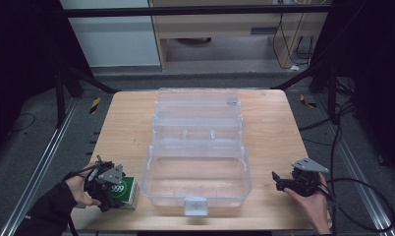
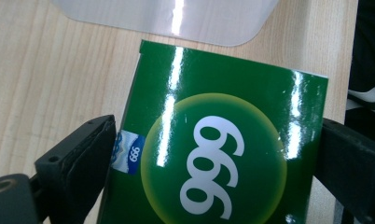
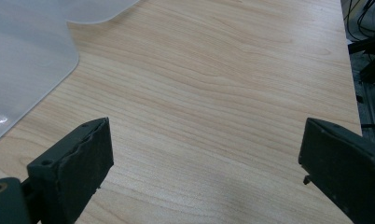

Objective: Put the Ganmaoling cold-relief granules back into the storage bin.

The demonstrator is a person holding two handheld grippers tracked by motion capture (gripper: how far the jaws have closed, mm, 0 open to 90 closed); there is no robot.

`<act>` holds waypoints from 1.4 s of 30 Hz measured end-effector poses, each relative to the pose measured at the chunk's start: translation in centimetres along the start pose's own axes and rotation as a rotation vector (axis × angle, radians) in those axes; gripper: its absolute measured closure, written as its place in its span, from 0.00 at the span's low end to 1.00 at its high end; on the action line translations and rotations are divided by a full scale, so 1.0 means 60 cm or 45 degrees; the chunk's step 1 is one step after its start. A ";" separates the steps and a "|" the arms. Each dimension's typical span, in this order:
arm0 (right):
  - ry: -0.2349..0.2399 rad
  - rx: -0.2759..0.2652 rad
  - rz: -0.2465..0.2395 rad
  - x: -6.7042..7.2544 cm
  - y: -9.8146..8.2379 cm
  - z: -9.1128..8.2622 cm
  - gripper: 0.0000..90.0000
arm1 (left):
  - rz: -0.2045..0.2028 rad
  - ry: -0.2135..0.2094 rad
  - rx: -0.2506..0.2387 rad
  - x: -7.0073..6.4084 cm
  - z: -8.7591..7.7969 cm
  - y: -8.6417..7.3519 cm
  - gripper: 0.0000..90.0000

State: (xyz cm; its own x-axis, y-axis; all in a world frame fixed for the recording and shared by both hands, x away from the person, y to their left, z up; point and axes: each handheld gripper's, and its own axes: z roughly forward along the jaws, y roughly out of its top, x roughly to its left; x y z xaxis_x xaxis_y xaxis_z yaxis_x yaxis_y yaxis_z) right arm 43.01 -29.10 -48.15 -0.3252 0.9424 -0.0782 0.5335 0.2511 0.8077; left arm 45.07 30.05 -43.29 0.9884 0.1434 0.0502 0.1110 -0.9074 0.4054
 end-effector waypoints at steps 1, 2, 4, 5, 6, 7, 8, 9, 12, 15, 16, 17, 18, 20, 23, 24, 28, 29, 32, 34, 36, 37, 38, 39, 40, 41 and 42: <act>0.001 0.000 0.002 0.000 0.000 0.000 0.04 | 0.003 -0.004 0.005 0.000 0.001 0.000 0.05; 0.001 0.000 -0.001 0.000 0.000 0.000 0.04 | 0.006 -0.007 0.007 0.001 0.003 0.000 0.05; 0.002 0.001 -0.004 0.000 0.000 0.000 0.04 | 0.006 -0.013 0.011 0.002 0.005 0.000 0.06; 0.002 0.005 -0.003 0.001 0.000 0.001 0.04 | 0.008 -0.014 0.013 0.002 0.006 0.000 0.06; 0.003 0.006 -0.003 0.001 0.000 0.001 0.04 | 0.008 -0.015 0.013 0.002 0.006 0.000 0.06; 0.003 0.006 -0.005 0.001 0.000 0.001 0.04 | 0.005 -0.015 0.008 0.002 0.007 0.000 0.07; 0.003 0.007 -0.005 0.001 0.000 0.001 0.04 | 0.004 -0.017 0.012 0.003 0.007 0.000 0.07; 0.003 0.006 -0.010 0.001 0.000 0.001 0.04 | 0.004 -0.017 0.013 0.003 0.007 0.000 0.08; 0.005 0.008 -0.009 0.001 0.000 0.001 0.04 | 0.008 -0.015 0.016 0.003 0.007 0.000 0.10; 0.005 0.011 -0.013 0.001 0.000 0.002 0.04 | 0.000 -0.013 0.016 0.003 0.006 0.000 0.12; 0.006 0.012 -0.013 0.001 0.000 0.002 0.04 | -0.003 -0.012 0.014 0.003 0.005 -0.001 0.13; 0.006 0.012 -0.012 0.001 0.000 0.002 0.04 | -0.009 -0.012 0.009 0.003 0.004 -0.002 0.14; 0.007 0.013 -0.012 0.001 0.000 0.002 0.04 | -0.014 -0.010 0.009 0.003 0.003 -0.002 0.14; 0.008 0.014 -0.012 0.001 0.000 0.002 0.04 | -0.023 -0.009 0.006 0.003 0.003 -0.002 0.15; 0.010 0.015 -0.012 0.001 0.000 0.002 0.04 | -0.033 -0.007 0.009 0.003 0.002 -0.002 0.16; 0.010 0.016 -0.012 0.001 0.000 0.002 0.04 | -0.038 -0.005 0.011 0.002 0.002 -0.001 0.16; 0.012 0.015 -0.010 0.001 0.000 0.002 0.04 | -0.054 -0.003 0.017 0.002 0.000 0.000 0.17; 0.012 0.015 -0.010 0.001 0.000 0.002 0.04 | -0.058 -0.006 0.016 0.002 -0.001 0.000 0.17; 0.012 0.015 -0.010 0.001 0.000 0.001 0.04 | -0.075 -0.012 0.000 0.001 -0.006 0.000 0.17; 0.013 0.015 -0.010 0.001 0.000 0.002 0.04 | -0.082 -0.009 -0.010 0.000 -0.011 0.002 0.17; 0.015 0.016 -0.011 0.001 0.000 0.002 0.04 | -0.081 0.001 -0.011 -0.002 -0.018 0.003 0.17; 0.014 0.016 -0.012 0.001 -0.001 0.002 0.04 | -0.082 0.005 -0.014 -0.003 -0.022 0.004 0.17; 0.014 0.017 -0.015 0.001 -0.001 0.002 0.04 | -0.083 0.012 -0.023 -0.004 -0.026 0.004 0.17; 0.015 0.016 -0.014 0.001 -0.001 0.001 0.04 | -0.086 0.015 -0.031 -0.004 -0.029 0.004 0.17; 0.015 0.014 -0.016 0.001 -0.001 0.001 0.04 | -0.090 0.021 -0.042 -0.004 -0.033 0.004 0.17; 0.015 0.014 -0.013 0.002 -0.001 0.001 0.04 | -0.094 0.029 -0.049 -0.004 -0.038 0.004 0.17; 0.017 0.012 -0.013 0.001 -0.002 0.001 0.04 | -0.099 0.035 -0.054 -0.005 -0.041 0.004 0.17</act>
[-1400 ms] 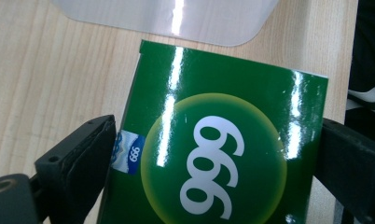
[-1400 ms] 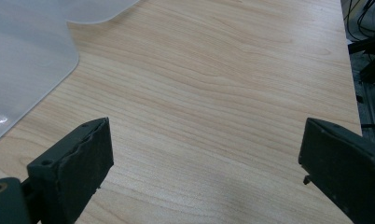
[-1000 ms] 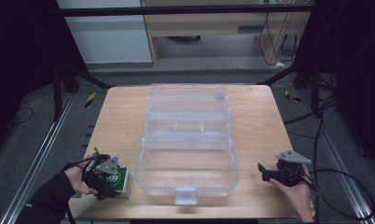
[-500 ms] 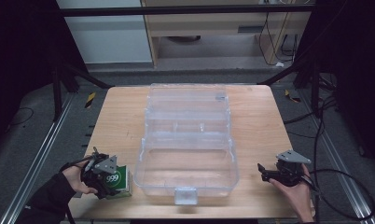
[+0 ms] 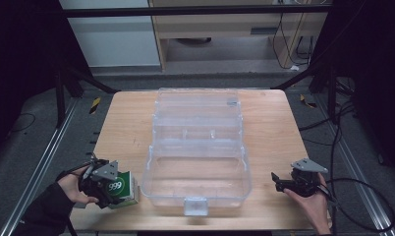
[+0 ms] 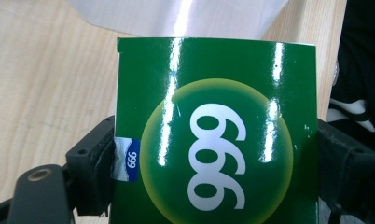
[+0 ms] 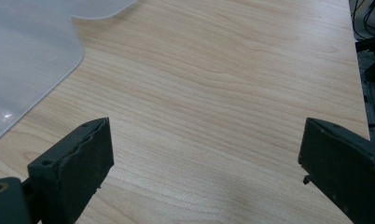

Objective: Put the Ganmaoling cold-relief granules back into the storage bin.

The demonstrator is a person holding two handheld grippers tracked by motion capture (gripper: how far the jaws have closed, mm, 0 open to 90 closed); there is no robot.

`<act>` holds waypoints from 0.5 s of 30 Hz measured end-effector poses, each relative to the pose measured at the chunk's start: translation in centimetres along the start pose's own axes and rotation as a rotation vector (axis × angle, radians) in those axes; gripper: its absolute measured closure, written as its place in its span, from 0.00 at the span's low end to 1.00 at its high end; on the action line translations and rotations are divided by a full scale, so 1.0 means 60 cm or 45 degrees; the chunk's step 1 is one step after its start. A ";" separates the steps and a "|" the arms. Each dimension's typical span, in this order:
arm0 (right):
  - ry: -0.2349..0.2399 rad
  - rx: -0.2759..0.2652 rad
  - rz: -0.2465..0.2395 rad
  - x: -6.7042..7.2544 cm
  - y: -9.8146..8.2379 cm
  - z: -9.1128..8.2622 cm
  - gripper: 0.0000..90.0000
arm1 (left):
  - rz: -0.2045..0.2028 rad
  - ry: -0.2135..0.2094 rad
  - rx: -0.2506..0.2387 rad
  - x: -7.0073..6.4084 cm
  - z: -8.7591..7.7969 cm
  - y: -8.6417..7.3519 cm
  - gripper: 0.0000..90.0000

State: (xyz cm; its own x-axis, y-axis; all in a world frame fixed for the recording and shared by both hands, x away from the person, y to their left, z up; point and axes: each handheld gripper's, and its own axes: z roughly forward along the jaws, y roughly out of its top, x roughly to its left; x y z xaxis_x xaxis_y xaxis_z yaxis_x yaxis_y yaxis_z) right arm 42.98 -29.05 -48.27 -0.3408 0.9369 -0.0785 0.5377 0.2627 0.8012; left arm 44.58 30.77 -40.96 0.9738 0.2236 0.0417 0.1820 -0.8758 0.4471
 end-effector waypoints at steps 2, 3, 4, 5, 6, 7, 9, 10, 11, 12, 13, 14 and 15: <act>-0.003 0.000 0.004 -0.001 -0.001 0.000 0.04 | -0.003 0.008 -0.003 0.000 -0.007 0.002 0.17; -0.001 -0.001 0.005 -0.001 -0.001 0.000 0.04 | -0.008 0.009 -0.005 -0.001 -0.011 0.003 0.17; -0.001 0.001 0.008 -0.001 -0.002 0.000 0.04 | -0.007 0.011 -0.007 0.000 -0.015 0.005 0.17; -0.001 0.001 0.012 -0.001 -0.002 -0.001 0.04 | -0.009 0.015 -0.010 -0.001 -0.017 0.006 0.17; -0.001 0.000 0.012 -0.002 -0.002 -0.001 0.04 | -0.009 0.018 -0.012 -0.001 -0.020 0.008 0.17; -0.001 -0.003 0.008 -0.002 -0.001 -0.001 0.04 | -0.010 0.022 -0.014 -0.001 -0.023 0.009 0.17; -0.001 -0.004 0.006 -0.003 -0.001 0.000 0.04 | -0.009 0.034 -0.015 0.000 -0.031 0.013 0.17; 0.000 -0.002 0.005 -0.003 -0.001 0.000 0.04 | -0.008 0.037 -0.017 0.000 -0.034 0.014 0.17; 0.002 0.000 0.011 -0.003 -0.001 0.000 0.04 | -0.010 0.042 -0.021 0.001 -0.038 0.016 0.17; 0.003 0.000 0.012 -0.003 -0.001 0.000 0.04 | -0.013 0.051 -0.025 0.001 -0.044 0.017 0.17; 0.000 -0.002 0.006 -0.003 -0.001 0.000 0.04 | -0.012 0.056 -0.029 0.001 -0.048 0.018 0.17; 0.002 0.001 0.013 -0.003 -0.001 -0.001 0.04 | -0.014 0.064 -0.035 0.001 -0.052 0.020 0.17; 0.002 0.001 0.012 -0.003 -0.001 -0.001 0.04 | -0.005 0.074 -0.032 0.001 -0.058 0.021 0.17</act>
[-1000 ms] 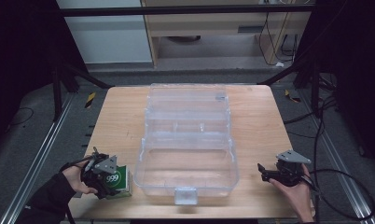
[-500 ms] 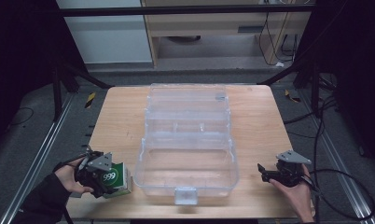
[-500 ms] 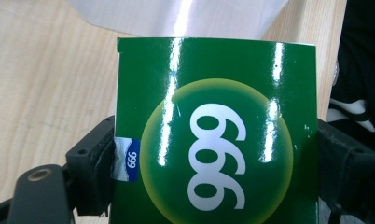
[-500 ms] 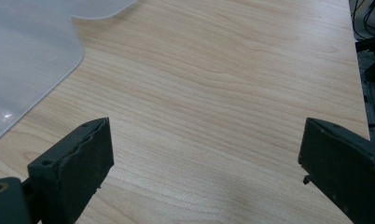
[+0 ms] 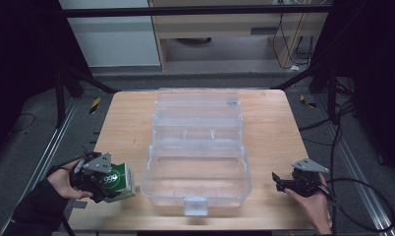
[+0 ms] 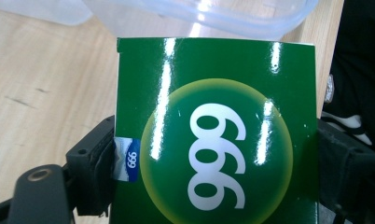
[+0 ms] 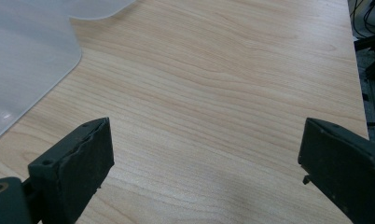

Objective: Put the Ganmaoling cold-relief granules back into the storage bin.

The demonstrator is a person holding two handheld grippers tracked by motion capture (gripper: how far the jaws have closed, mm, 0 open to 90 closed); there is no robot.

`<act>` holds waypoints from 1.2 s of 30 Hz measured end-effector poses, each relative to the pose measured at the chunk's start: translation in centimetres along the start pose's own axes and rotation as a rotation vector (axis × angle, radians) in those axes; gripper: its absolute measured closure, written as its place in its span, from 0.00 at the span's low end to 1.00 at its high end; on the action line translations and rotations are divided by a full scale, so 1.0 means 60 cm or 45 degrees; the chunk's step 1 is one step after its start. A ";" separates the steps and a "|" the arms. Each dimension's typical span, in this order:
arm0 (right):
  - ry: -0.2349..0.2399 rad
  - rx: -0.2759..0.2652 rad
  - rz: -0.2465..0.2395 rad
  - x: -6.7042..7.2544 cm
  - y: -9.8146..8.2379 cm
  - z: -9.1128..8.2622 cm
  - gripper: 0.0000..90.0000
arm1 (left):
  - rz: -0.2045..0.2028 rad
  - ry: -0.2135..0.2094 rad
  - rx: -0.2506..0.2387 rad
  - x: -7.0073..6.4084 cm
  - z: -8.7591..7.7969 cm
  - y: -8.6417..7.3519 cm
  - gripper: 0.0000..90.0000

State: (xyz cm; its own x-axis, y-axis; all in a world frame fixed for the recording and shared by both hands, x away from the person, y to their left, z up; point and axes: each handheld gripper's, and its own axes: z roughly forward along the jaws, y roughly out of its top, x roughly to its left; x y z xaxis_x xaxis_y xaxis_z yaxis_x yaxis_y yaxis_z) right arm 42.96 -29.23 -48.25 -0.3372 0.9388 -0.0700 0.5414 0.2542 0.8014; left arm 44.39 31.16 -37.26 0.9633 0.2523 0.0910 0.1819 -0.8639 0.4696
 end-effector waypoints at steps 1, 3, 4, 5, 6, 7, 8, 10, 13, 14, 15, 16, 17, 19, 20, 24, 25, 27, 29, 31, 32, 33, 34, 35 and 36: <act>-0.005 -0.001 -0.008 0.000 0.000 0.001 0.04 | -0.004 0.004 -0.007 -0.001 -0.003 0.001 0.17; -0.007 -0.002 -0.005 0.001 0.001 0.001 0.04 | 0.000 0.009 -0.013 -0.001 -0.011 0.003 0.17; -0.008 0.001 -0.008 0.002 0.001 0.000 0.04 | 0.000 0.011 -0.015 -0.002 -0.015 0.004 0.17; -0.005 0.001 -0.009 0.002 0.001 0.000 0.04 | 0.001 0.022 -0.018 -0.002 -0.023 0.007 0.17; -0.005 0.001 -0.009 0.002 0.001 0.000 0.04 | 0.001 0.022 -0.018 -0.002 -0.023 0.007 0.17; -0.005 0.001 -0.010 0.002 0.001 0.000 0.04 | 0.002 0.023 -0.023 -0.002 -0.026 0.009 0.17; -0.007 0.002 -0.009 0.002 0.001 0.000 0.04 | 0.005 0.026 -0.022 -0.002 -0.030 0.011 0.17; -0.008 0.001 -0.005 0.002 0.001 0.000 0.04 | 0.008 0.034 -0.032 -0.002 -0.036 0.016 0.17; -0.006 0.000 -0.004 0.002 0.002 -0.001 0.04 | 0.021 0.041 -0.043 -0.003 -0.046 0.025 0.17; -0.005 -0.001 -0.009 0.002 0.001 -0.001 0.04 | 0.023 0.044 -0.047 -0.003 -0.049 0.028 0.17; -0.005 0.000 -0.008 0.002 0.001 -0.001 0.04 | 0.027 0.046 -0.046 -0.003 -0.052 0.032 0.17; -0.005 0.000 -0.008 0.002 0.001 -0.001 0.04 | 0.034 0.050 -0.048 -0.003 -0.055 0.035 0.17; -0.004 0.000 -0.008 0.002 0.001 -0.001 0.04 | 0.035 0.053 -0.047 -0.003 -0.058 0.038 0.17; -0.003 0.001 -0.008 0.002 0.001 -0.001 0.04 | 0.043 0.054 -0.048 -0.003 -0.063 0.045 0.17; -0.003 -0.001 -0.012 0.002 0.001 -0.001 0.04 | 0.047 0.056 -0.044 -0.004 -0.065 0.049 0.17; -0.001 0.001 -0.005 0.002 0.001 -0.001 0.04 | 0.061 0.053 -0.051 -0.004 -0.074 0.061 0.17; -0.001 0.001 -0.006 0.002 0.001 -0.001 0.04 | 0.064 0.053 -0.048 -0.004 -0.075 0.065 0.17; 0.001 0.000 -0.008 0.002 0.001 -0.001 0.04 | 0.071 0.055 -0.046 -0.005 -0.076 0.071 0.17; 0.000 0.001 -0.004 0.002 0.001 -0.001 0.04 | 0.078 0.051 -0.046 -0.005 -0.077 0.079 0.17; -0.001 0.002 -0.004 0.003 0.001 -0.001 0.04 | 0.088 0.045 -0.052 -0.005 -0.077 0.086 0.17; -0.001 0.001 -0.009 0.002 0.001 0.000 0.04 | 0.087 0.042 -0.055 -0.005 -0.077 0.090 0.17; -0.002 0.002 -0.010 0.002 0.001 0.000 0.04 | 0.093 0.040 -0.051 -0.005 -0.077 0.094 0.17; -0.001 0.003 -0.007 0.003 0.001 0.000 0.04 | 0.097 0.038 -0.053 -0.005 -0.076 0.097 0.17; -0.001 0.003 -0.006 0.003 0.001 0.000 0.04 | 0.101 0.035 -0.047 -0.005 -0.075 0.101 0.17; -0.001 0.003 -0.006 0.003 0.001 0.000 0.04 | 0.106 0.034 -0.044 -0.005 -0.075 0.105 0.17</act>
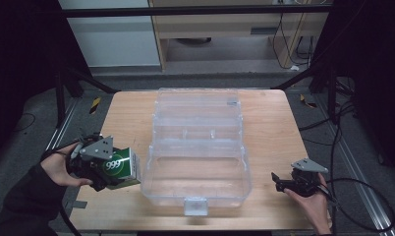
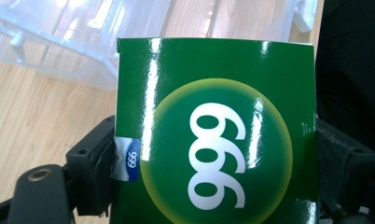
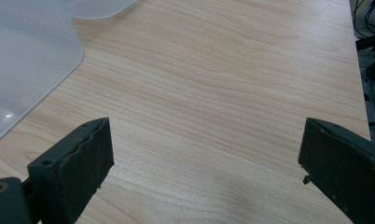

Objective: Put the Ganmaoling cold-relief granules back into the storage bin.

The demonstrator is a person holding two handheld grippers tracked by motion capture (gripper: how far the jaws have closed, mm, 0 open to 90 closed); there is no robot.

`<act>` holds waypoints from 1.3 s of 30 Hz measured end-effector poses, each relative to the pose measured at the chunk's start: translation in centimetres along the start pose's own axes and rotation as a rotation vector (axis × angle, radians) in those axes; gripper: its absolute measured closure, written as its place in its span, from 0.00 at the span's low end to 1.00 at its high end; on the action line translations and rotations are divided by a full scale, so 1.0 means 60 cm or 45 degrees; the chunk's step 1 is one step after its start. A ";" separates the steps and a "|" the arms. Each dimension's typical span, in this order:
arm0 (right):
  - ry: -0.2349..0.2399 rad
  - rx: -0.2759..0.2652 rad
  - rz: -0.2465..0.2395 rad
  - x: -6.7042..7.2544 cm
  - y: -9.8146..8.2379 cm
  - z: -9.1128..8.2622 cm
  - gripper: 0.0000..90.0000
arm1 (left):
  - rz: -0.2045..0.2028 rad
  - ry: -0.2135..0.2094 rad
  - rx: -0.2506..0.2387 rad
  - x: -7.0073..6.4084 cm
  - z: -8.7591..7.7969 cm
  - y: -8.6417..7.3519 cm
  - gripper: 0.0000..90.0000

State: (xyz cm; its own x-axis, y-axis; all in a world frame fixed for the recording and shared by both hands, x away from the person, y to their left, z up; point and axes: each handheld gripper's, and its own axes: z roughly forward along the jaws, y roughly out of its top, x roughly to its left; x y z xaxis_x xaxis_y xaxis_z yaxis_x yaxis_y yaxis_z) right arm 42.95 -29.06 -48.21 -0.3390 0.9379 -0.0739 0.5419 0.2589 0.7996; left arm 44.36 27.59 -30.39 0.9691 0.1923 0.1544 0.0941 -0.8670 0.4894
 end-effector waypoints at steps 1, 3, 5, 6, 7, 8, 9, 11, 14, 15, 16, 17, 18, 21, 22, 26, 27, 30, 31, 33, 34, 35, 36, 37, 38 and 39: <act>0.000 0.000 0.000 0.000 0.000 0.000 0.04 | 0.004 -0.001 -0.003 0.000 0.001 0.003 0.17; 0.000 -0.001 -0.002 0.000 0.000 0.000 0.04 | 0.011 -0.006 0.000 0.001 0.004 0.010 0.17; 0.002 -0.002 0.003 0.000 0.000 -0.001 0.04 | 0.016 -0.014 -0.003 0.001 0.008 0.017 0.17; 0.001 -0.003 0.001 0.000 0.000 0.000 0.04 | 0.019 -0.018 -0.004 0.002 0.010 0.020 0.17; 0.000 -0.002 0.006 0.000 0.000 0.000 0.04 | 0.023 -0.020 -0.003 0.002 0.012 0.023 0.17; 0.000 0.000 0.004 0.000 0.000 0.000 0.04 | 0.027 -0.022 -0.003 0.002 0.014 0.027 0.17; 0.001 0.001 0.008 0.000 0.000 -0.001 0.04 | 0.025 -0.024 -0.007 0.002 0.016 0.030 0.17; 0.001 -0.002 -0.001 0.000 0.000 0.000 0.04 | 0.038 -0.029 0.001 0.002 0.018 0.037 0.17; 0.003 -0.001 0.002 0.000 0.000 0.000 0.04 | 0.052 -0.033 -0.003 0.002 0.022 0.048 0.17; 0.003 -0.001 0.003 0.000 0.000 0.000 0.04 | 0.055 -0.033 -0.005 0.001 0.024 0.051 0.17; 0.004 -0.001 0.003 0.000 0.000 0.000 0.04 | 0.063 -0.035 -0.006 0.002 0.026 0.055 0.17; 0.003 -0.001 0.003 0.000 0.000 0.000 0.04 | 0.068 -0.037 -0.007 0.002 0.028 0.058 0.17; 0.003 -0.001 0.002 0.000 0.000 0.000 0.04 | 0.072 -0.040 -0.005 0.002 0.030 0.061 0.17; 0.003 -0.001 0.002 0.000 0.000 0.000 0.04 | 0.086 -0.047 -0.003 0.003 0.038 0.072 0.17; 0.004 0.000 0.006 0.000 0.000 0.000 0.04 | 0.093 -0.049 -0.003 0.003 0.041 0.076 0.17; 0.002 -0.002 0.005 0.000 0.000 0.000 0.04 | 0.100 -0.064 -0.018 0.003 0.053 0.090 0.17; 0.001 0.000 0.003 -0.001 0.000 0.000 0.04 | 0.102 -0.068 -0.026 0.003 0.056 0.093 0.17; 0.001 -0.002 -0.001 -0.002 -0.001 0.000 0.04 | 0.112 -0.075 -0.022 0.003 0.065 0.101 0.17; 0.001 -0.002 0.000 -0.002 -0.001 0.000 0.04 | 0.115 -0.079 -0.017 0.003 0.068 0.104 0.17; 0.002 -0.002 0.000 -0.002 -0.001 0.000 0.04 | 0.122 -0.085 -0.009 0.004 0.074 0.109 0.17; 0.003 -0.001 0.001 -0.001 -0.001 0.000 0.04 | 0.123 -0.088 -0.010 0.004 0.077 0.110 0.17; 0.002 -0.001 0.000 -0.001 -0.001 0.000 0.04 | 0.128 -0.089 -0.008 0.004 0.080 0.112 0.17; 0.002 0.000 -0.001 -0.001 -0.001 0.000 0.04 | 0.131 -0.093 -0.005 0.004 0.083 0.113 0.17; 0.002 0.001 -0.002 -0.001 -0.001 0.000 0.04 | 0.133 -0.095 -0.004 0.004 0.086 0.114 0.17; 0.006 0.001 0.003 -0.001 -0.001 0.000 0.04 | 0.134 -0.097 -0.002 0.005 0.088 0.115 0.17; 0.006 0.002 0.001 -0.001 -0.001 0.000 0.04 | 0.133 -0.099 0.001 0.005 0.091 0.115 0.17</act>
State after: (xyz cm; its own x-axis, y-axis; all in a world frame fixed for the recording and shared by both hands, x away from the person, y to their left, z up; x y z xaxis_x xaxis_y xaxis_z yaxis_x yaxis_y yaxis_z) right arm 42.96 -29.10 -48.24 -0.3423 0.9370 -0.0700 0.5432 0.2581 0.7989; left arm 46.53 19.15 -31.66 0.9884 0.0642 0.1374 -0.0086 -0.8807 0.4736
